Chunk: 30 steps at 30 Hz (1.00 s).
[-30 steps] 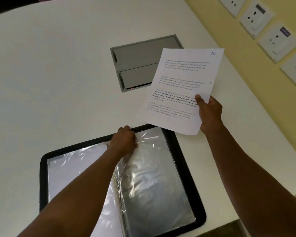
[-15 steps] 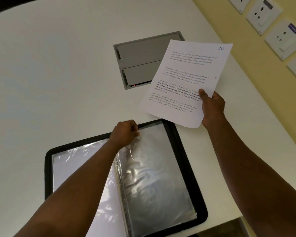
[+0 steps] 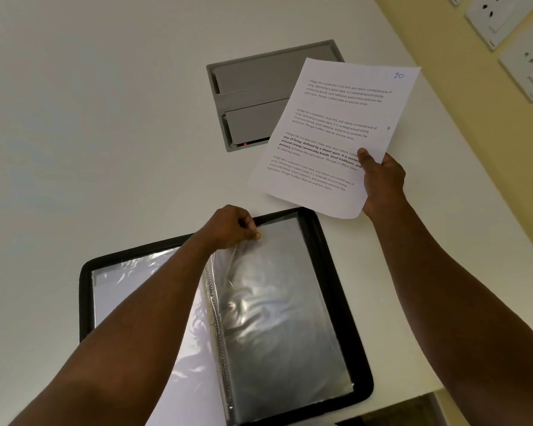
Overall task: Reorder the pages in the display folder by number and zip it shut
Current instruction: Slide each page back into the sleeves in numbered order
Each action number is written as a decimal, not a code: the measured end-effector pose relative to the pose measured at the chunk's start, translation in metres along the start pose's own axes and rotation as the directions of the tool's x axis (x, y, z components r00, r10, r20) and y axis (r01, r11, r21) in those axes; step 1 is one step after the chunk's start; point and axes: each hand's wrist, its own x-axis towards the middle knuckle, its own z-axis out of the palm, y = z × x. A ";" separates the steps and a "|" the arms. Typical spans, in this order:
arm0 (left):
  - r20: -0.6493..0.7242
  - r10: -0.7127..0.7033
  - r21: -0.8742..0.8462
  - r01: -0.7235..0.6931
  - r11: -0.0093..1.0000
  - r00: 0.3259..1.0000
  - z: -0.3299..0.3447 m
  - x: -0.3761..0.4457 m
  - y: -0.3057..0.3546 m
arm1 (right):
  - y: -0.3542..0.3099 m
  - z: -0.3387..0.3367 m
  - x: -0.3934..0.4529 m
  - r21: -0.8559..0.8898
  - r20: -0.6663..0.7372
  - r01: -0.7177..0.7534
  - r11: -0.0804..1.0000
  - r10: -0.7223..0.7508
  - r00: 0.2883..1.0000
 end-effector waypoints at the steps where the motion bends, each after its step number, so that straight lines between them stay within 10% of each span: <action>1: 0.012 0.016 0.029 -0.017 0.999 1.000 0.001 0.001 0.002 | 0.001 -0.001 0.002 0.002 -0.007 -0.003 1.000 0.003 1.000; 15: -0.218 0.182 0.355 -0.095 0.930 0.959 0.027 -0.019 0.006 | 0.007 0.020 0.009 0.122 0.115 -0.083 0.989 0.069 0.991; 30: -0.026 0.136 0.284 -0.123 0.951 0.990 0.022 -0.023 0.004 | 0.012 0.070 0.011 0.315 0.233 -0.142 0.938 0.069 0.970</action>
